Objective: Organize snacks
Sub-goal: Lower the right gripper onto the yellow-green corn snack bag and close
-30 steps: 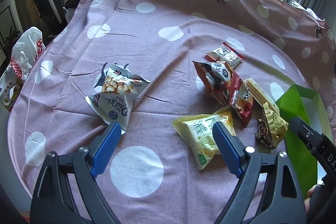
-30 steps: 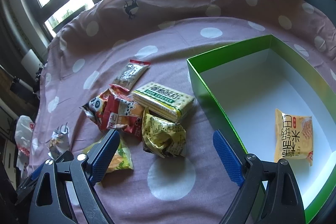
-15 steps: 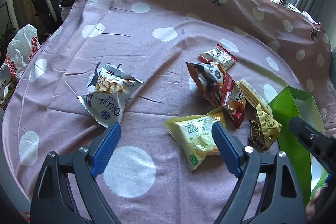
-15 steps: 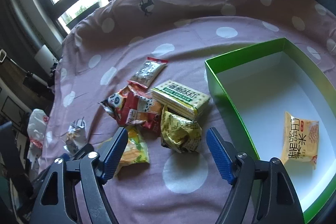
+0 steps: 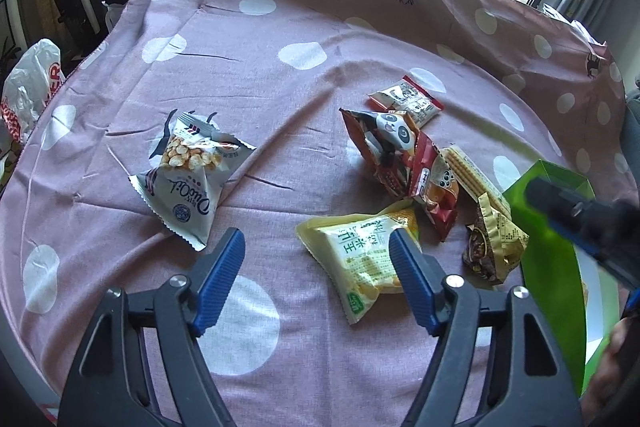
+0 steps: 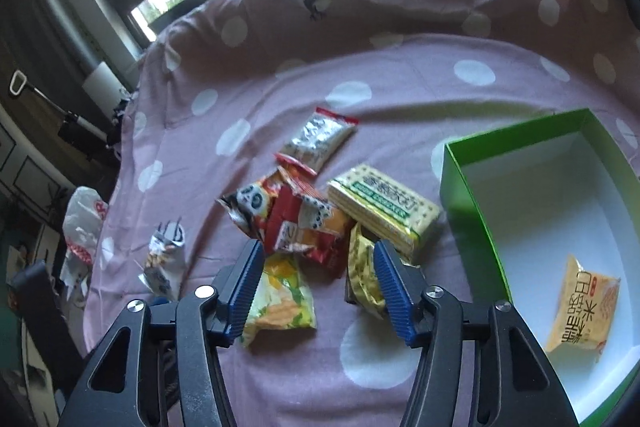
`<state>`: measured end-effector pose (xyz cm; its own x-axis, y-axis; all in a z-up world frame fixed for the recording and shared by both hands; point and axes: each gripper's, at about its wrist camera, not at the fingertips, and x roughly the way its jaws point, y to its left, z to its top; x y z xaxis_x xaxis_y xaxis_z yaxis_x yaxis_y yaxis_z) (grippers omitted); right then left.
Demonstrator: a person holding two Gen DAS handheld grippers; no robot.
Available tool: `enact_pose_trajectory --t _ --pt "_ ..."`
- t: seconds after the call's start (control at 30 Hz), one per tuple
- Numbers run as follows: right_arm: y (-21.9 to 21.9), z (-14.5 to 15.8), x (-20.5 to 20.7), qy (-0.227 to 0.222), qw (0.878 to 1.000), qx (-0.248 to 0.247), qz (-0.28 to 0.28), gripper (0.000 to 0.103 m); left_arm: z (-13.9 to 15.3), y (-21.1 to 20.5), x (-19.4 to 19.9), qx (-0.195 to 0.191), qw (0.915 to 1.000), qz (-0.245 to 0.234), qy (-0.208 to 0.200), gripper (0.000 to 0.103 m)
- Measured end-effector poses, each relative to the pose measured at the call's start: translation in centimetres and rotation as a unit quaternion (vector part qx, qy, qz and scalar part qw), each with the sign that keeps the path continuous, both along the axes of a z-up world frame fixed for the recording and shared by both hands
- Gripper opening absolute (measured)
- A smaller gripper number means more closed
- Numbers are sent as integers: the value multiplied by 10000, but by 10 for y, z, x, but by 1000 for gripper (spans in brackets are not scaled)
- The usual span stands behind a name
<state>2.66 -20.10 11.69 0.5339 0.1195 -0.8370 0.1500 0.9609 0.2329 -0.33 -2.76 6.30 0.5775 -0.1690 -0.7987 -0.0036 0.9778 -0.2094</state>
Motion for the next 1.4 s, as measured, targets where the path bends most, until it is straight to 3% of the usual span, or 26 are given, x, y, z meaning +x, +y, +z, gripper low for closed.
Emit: enact_pose_trajectory --t 0.07,0.33,0.53,0.73,1.1,1.4 --pt "0 -7 1 116 9999 -115 4 50 -2 1 1 -73 10000 14 67 71" --pt "-8 -6 -5 107 9997 180 -155 34 -2 3 -2 -178 9998 12 98 64" --pt "-10 -15 -5 246 9976 545 -360 34 -5 0 -1 -100 9998 12 190 63" --pt "-9 -12 -6 124 9988 439 -179 34 -6 -3 -1 -132 9996 -121 217 63" --pt "-12 -26 -1 403 9969 682 -30 34 -8 -8 -2 -180 9989 -288 310 63" --pt "-11 -31 0 514 9962 703 6 41 -8 -14 -3 -127 9984 -420 357 63"
